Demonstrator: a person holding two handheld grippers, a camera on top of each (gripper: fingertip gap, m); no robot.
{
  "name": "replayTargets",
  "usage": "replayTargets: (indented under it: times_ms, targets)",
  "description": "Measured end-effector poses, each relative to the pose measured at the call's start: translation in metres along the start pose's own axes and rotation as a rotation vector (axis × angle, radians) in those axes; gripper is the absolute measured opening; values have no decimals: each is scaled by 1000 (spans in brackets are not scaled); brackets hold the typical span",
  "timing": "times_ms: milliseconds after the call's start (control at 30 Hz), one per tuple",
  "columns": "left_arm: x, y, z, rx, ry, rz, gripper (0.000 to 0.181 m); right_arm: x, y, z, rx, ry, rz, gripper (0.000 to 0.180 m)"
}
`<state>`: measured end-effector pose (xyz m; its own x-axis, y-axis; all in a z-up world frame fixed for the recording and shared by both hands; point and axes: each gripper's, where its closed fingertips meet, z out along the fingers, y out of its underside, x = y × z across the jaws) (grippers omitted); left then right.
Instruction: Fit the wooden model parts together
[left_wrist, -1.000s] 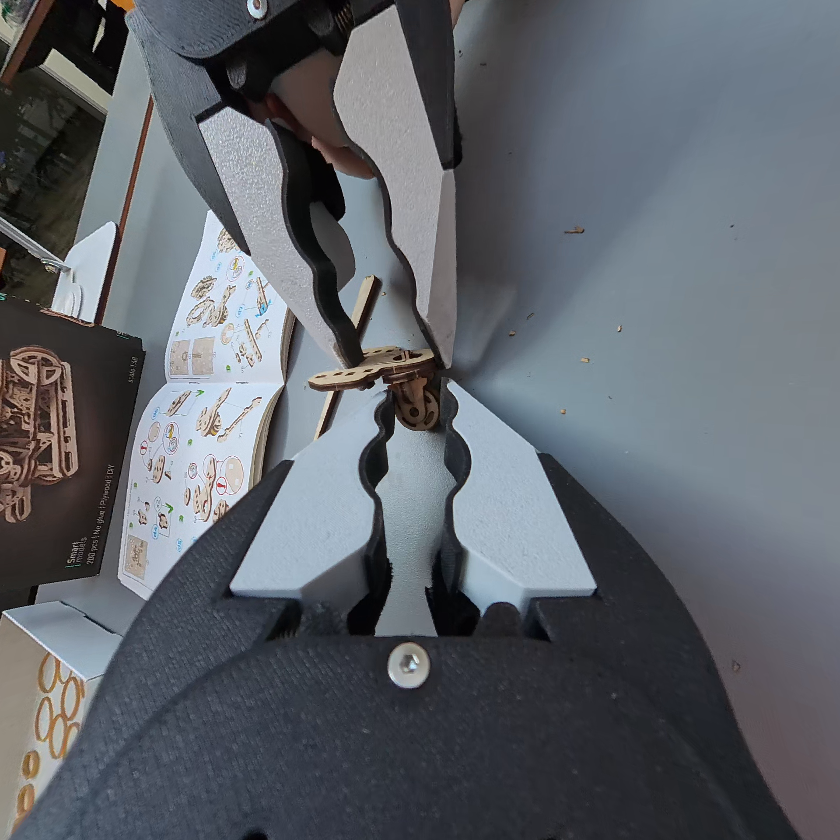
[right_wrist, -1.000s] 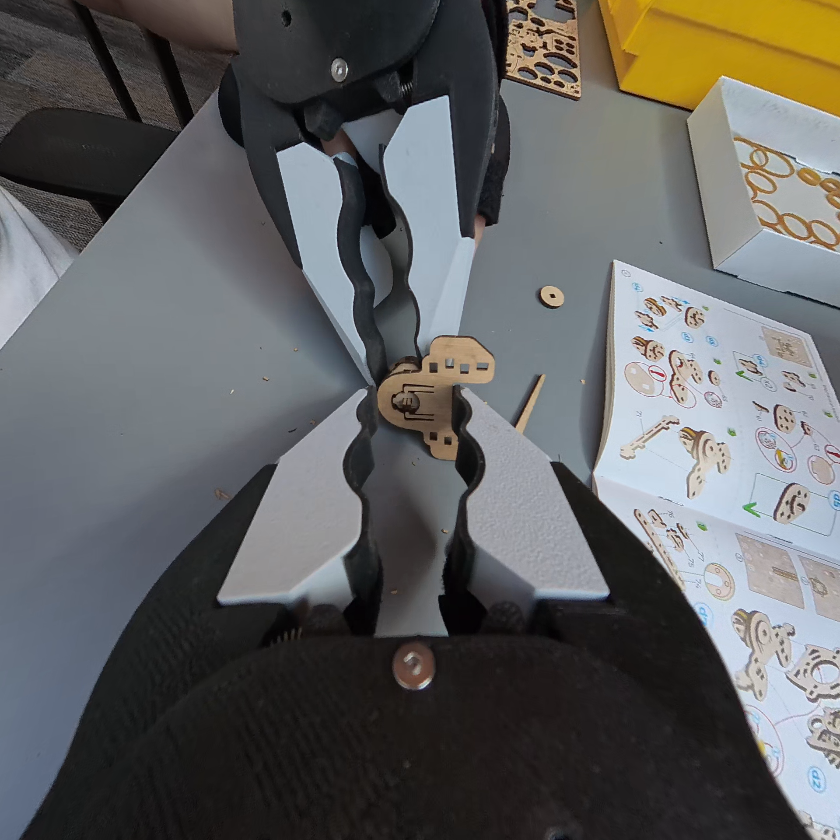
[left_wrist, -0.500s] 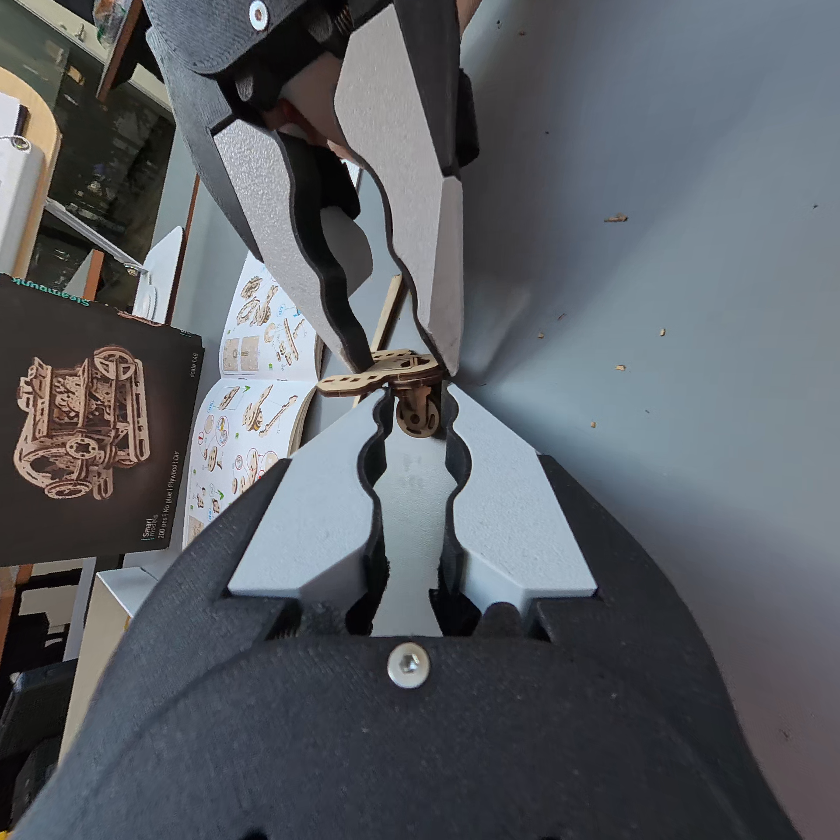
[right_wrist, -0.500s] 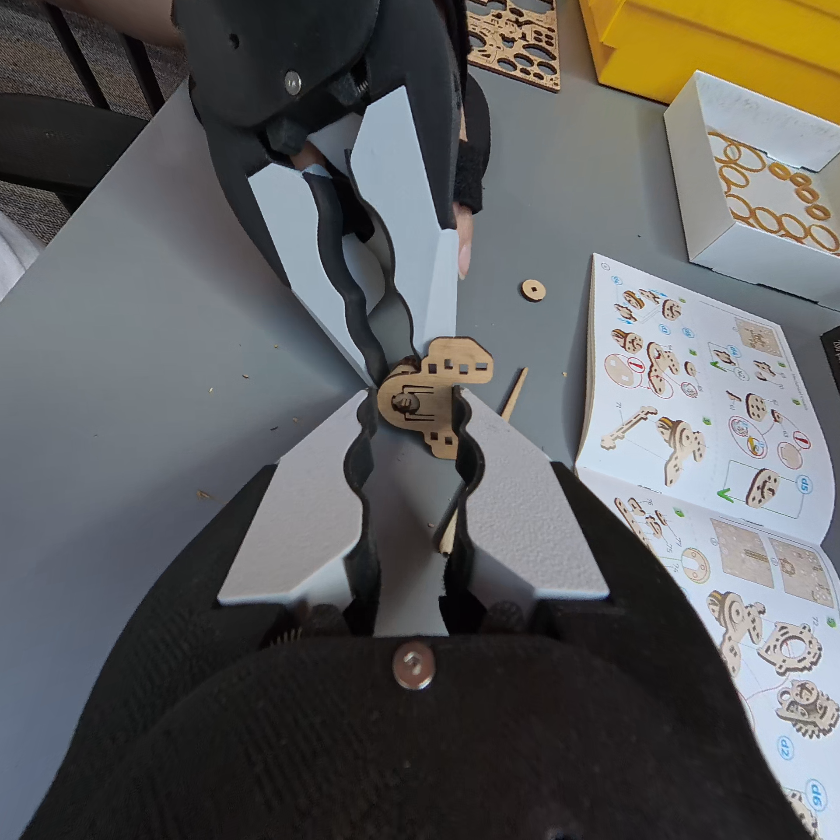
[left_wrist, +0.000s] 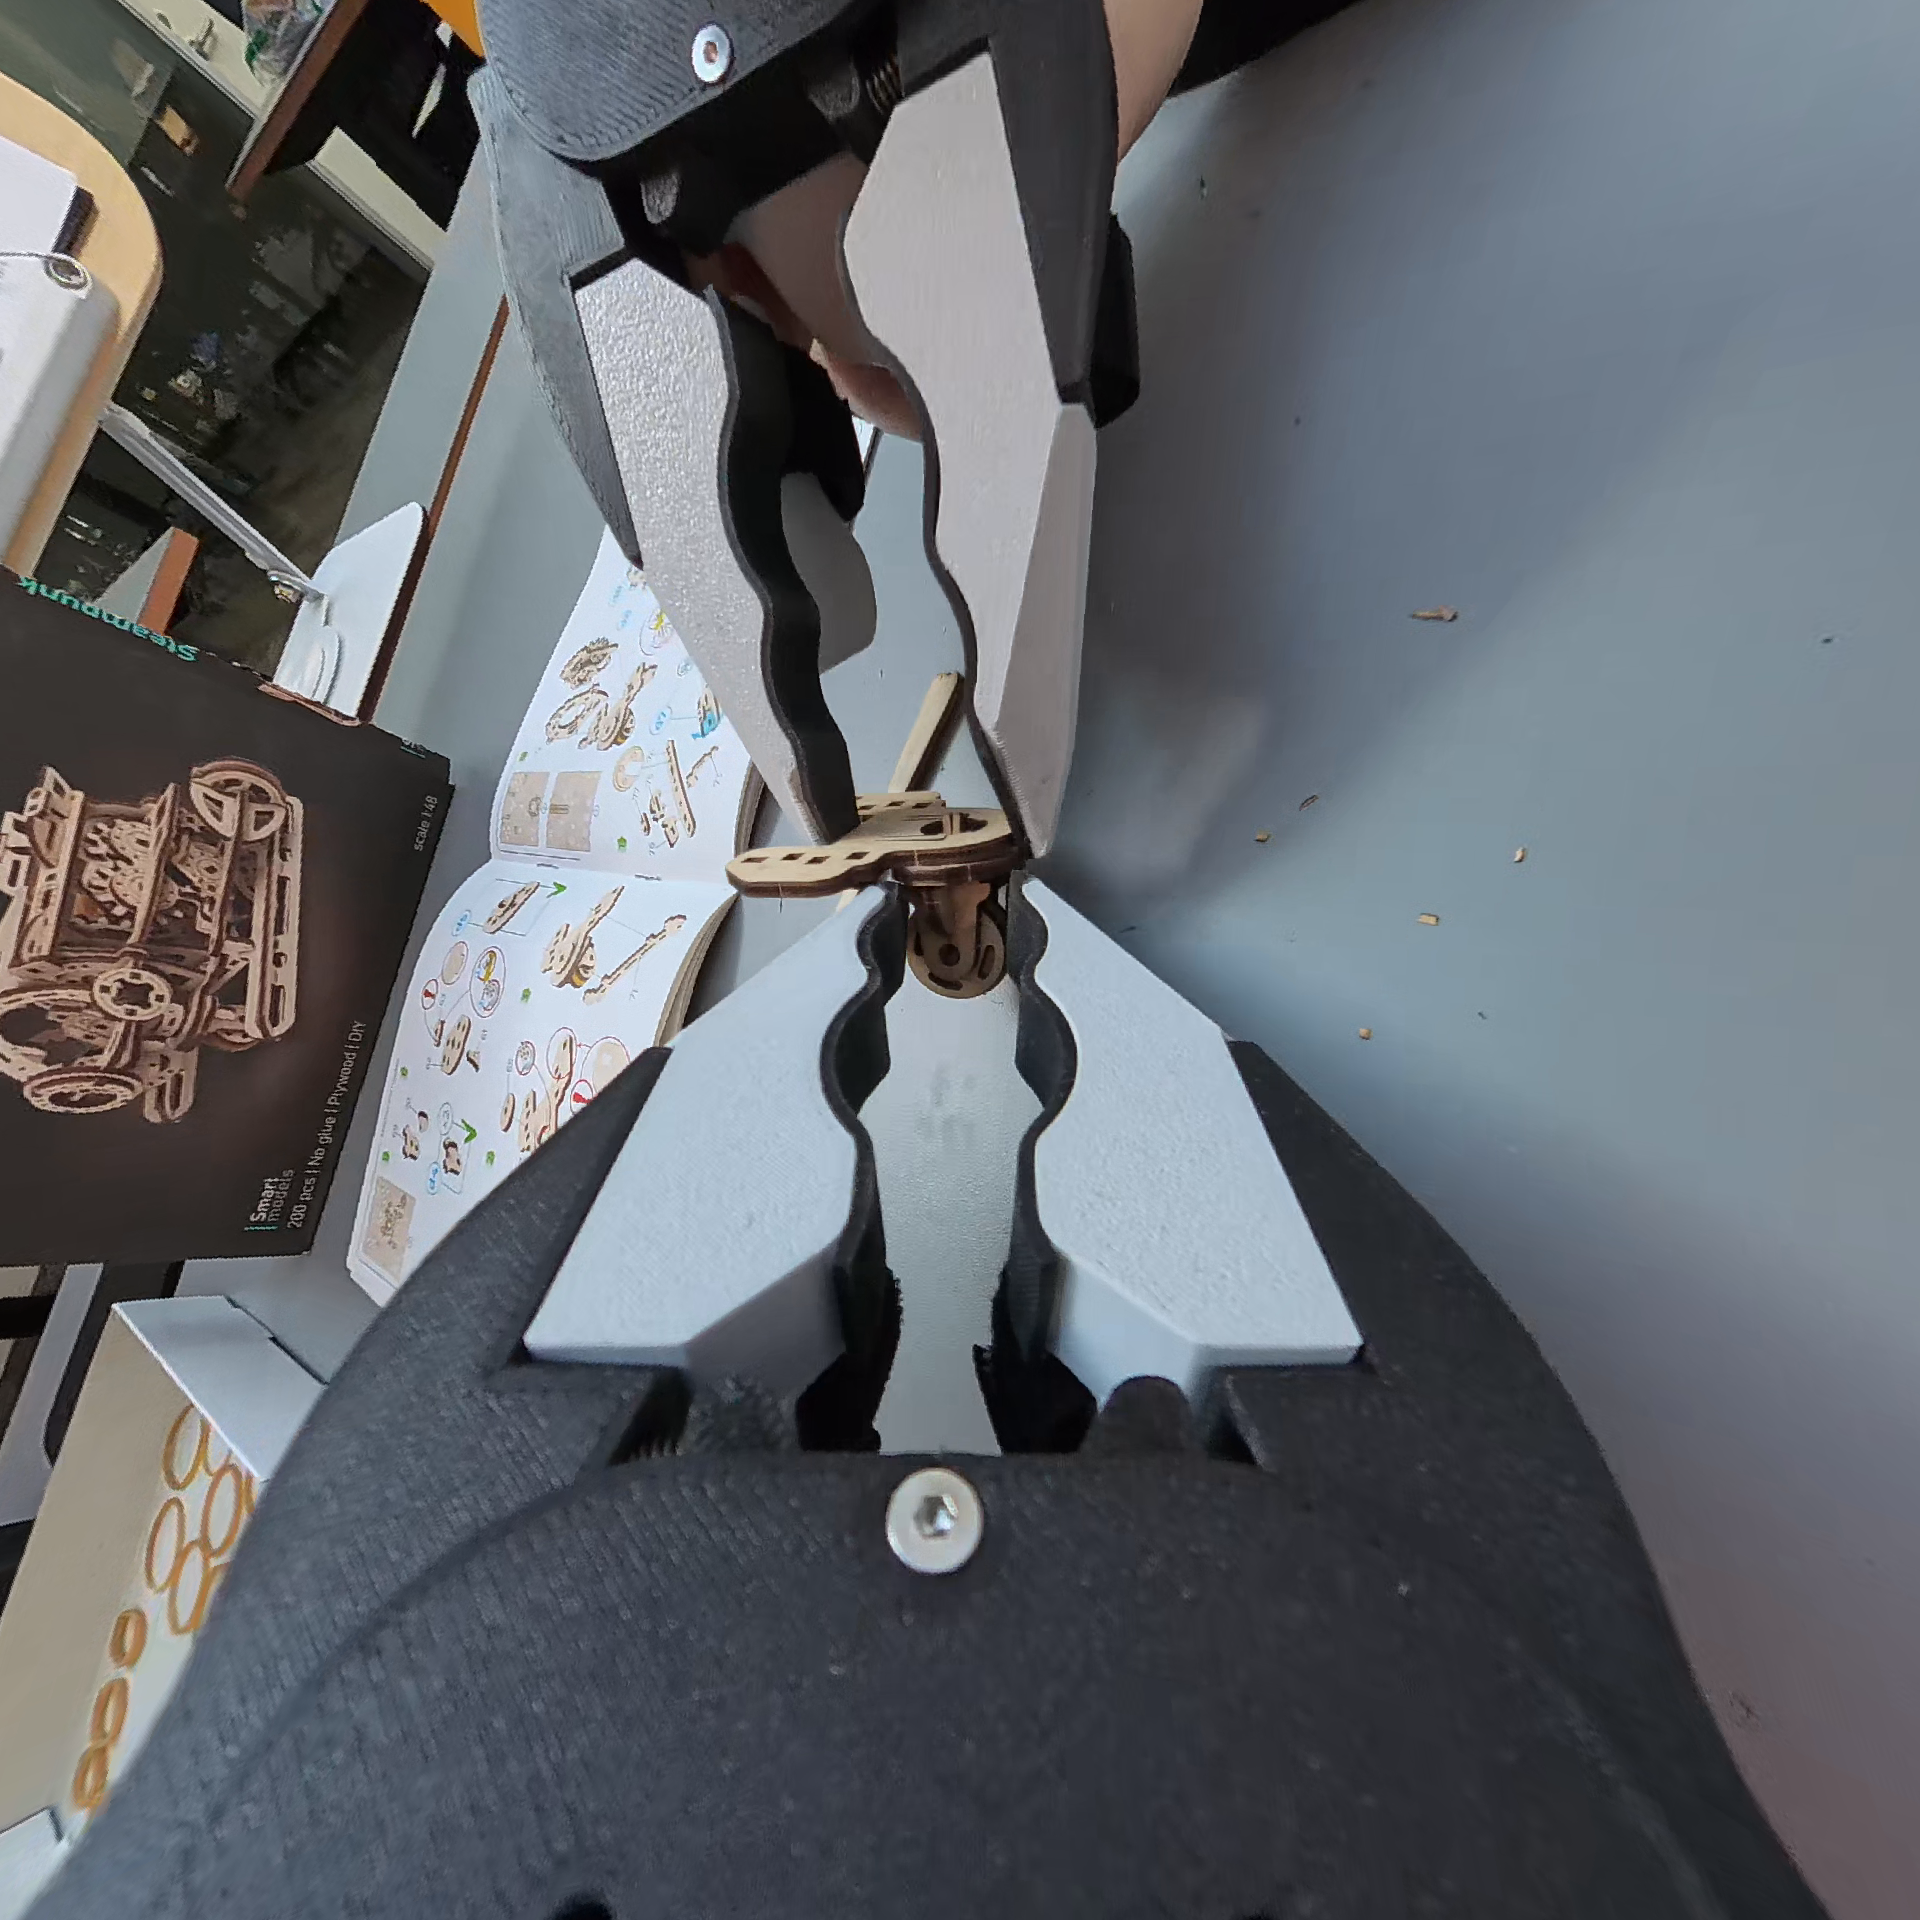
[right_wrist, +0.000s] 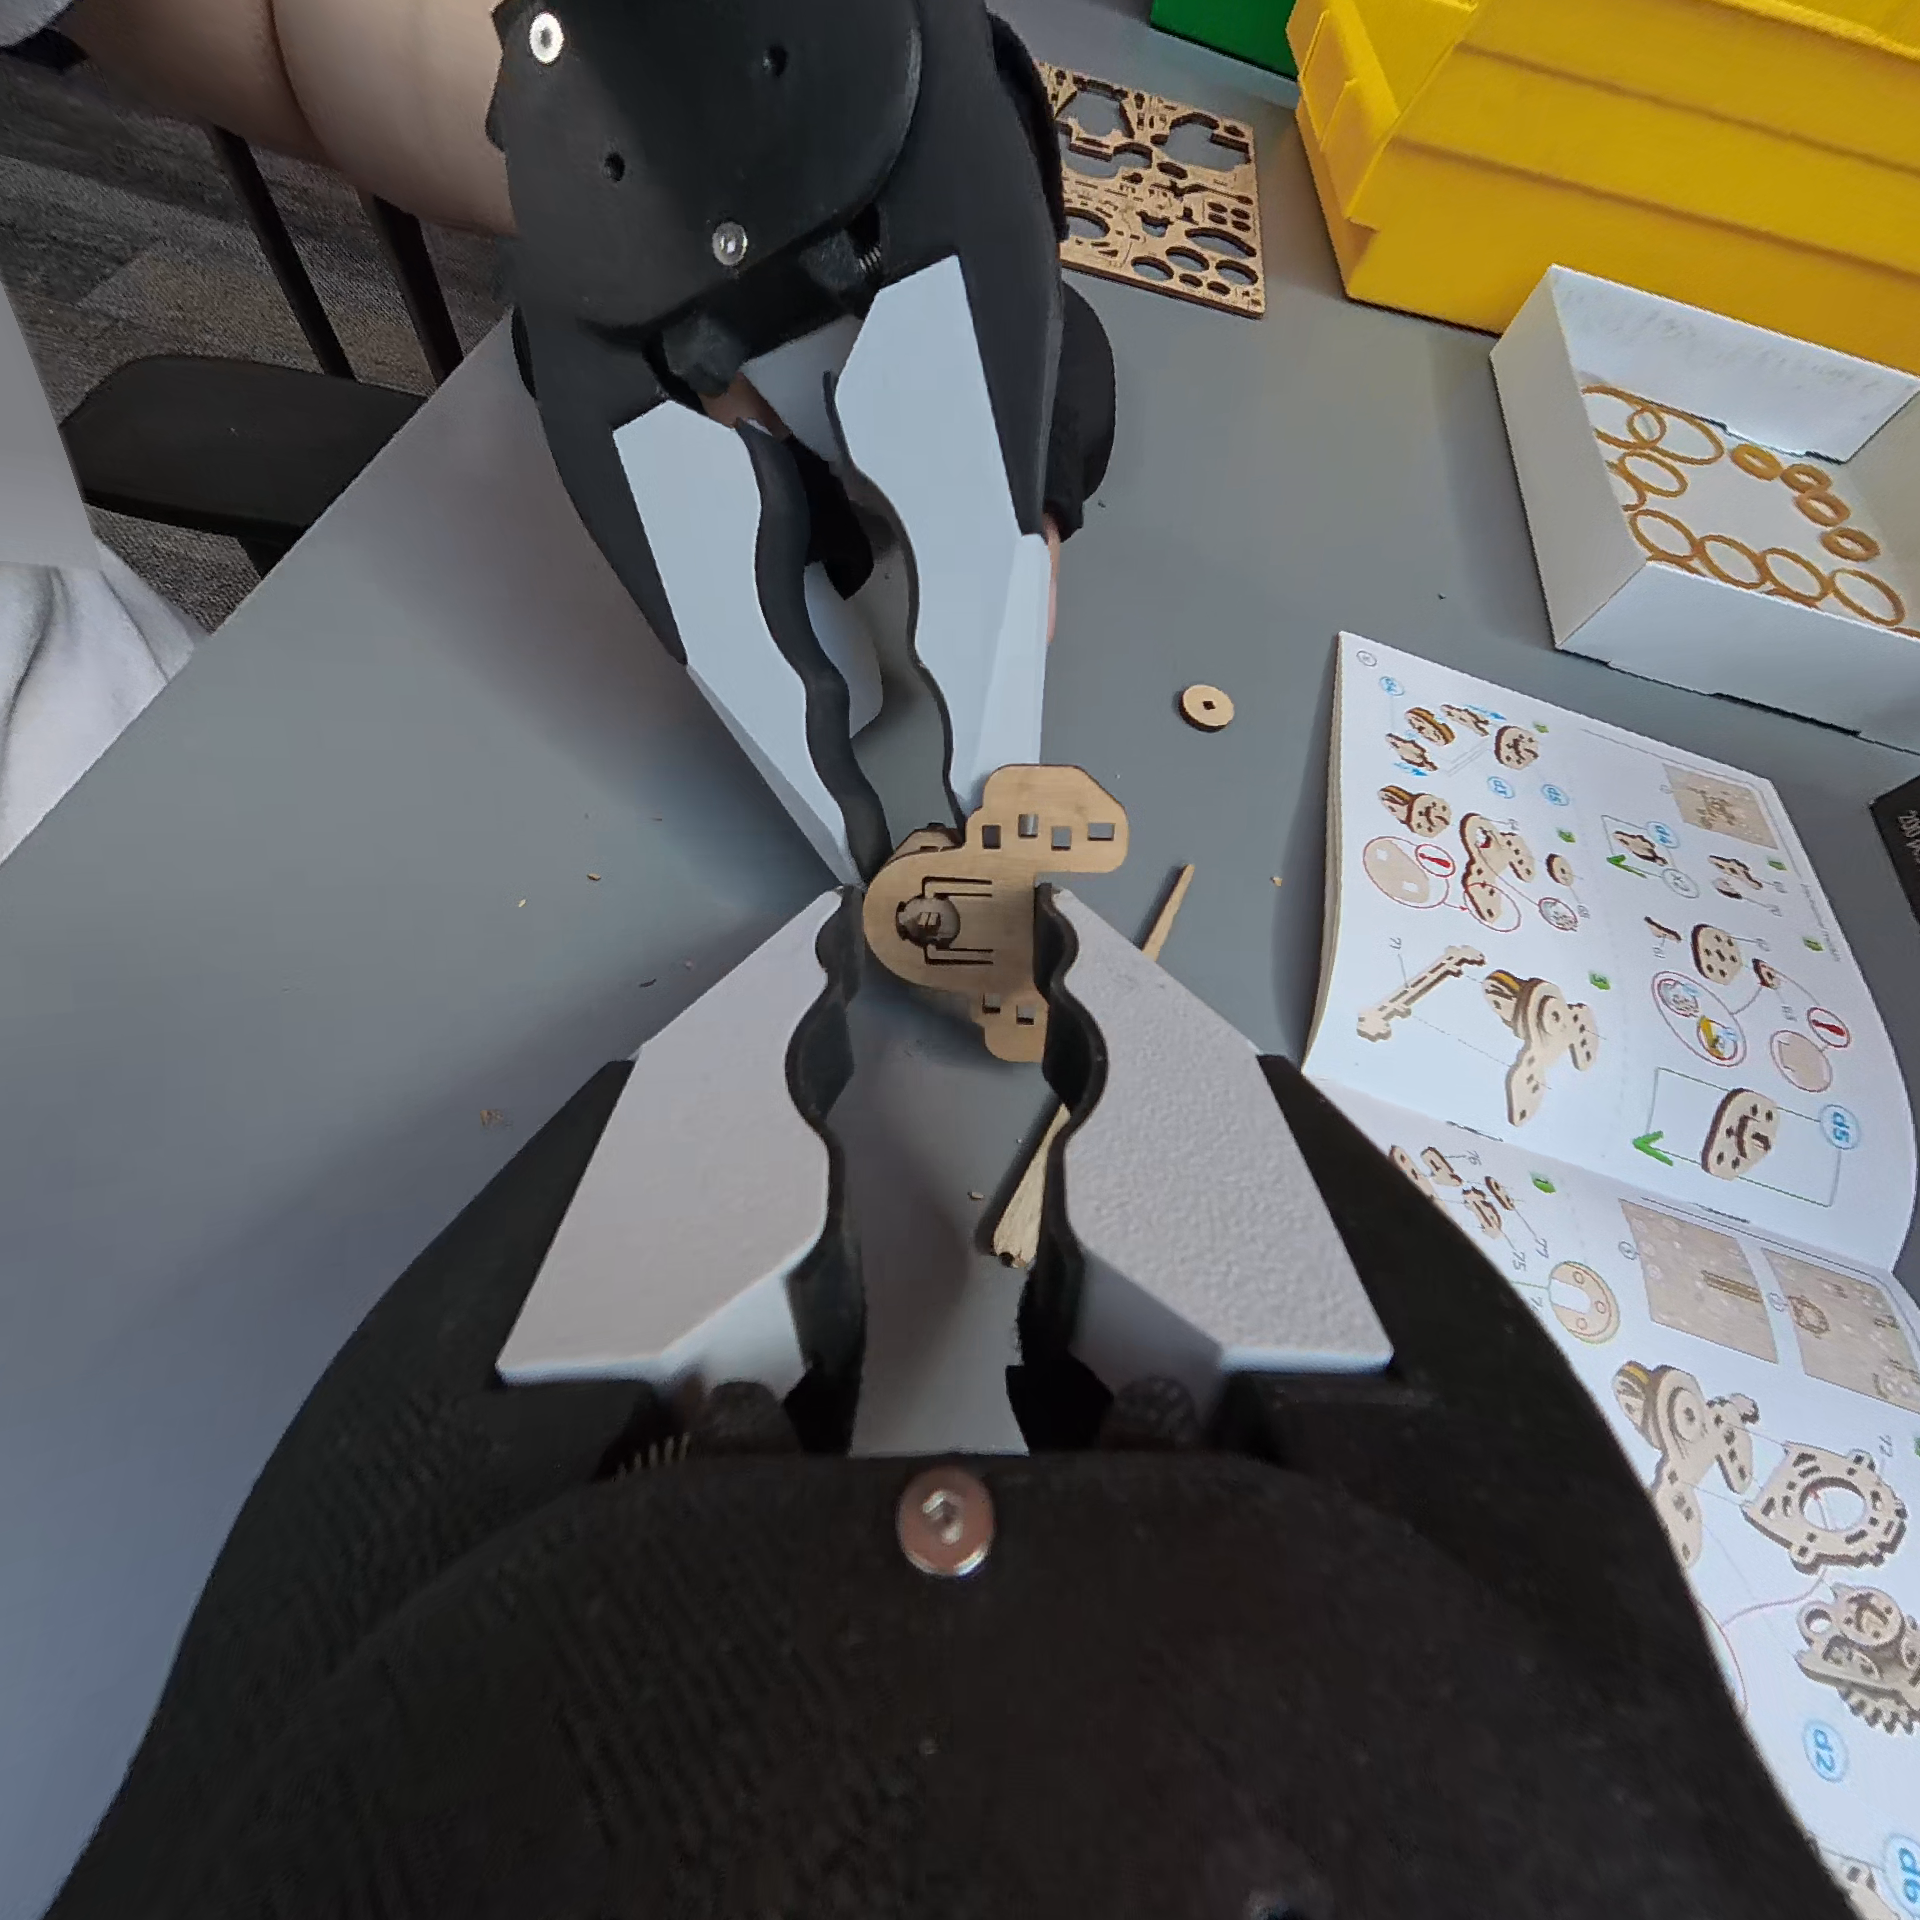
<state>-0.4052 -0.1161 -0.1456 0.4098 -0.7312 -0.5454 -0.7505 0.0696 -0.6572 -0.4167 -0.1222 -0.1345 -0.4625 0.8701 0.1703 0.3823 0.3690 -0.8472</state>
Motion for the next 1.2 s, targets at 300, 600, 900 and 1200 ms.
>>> replayTargets:
  times_ms: [300,600,900,1200]
  targets:
    - [-3,-16,-10,121,23,-72,16,-4,-16,-10,82,-19,-39,31]
    - [-11,-28,-19,219,41,-178,17,-1,-31,-18,102,26,-12,31]
    - [-9,-26,-17,217,52,-168,17,-1,-27,-16,66,18,19,31]
    - [-14,-27,-21,240,45,-194,17,4,-34,-22,107,36,34,34]
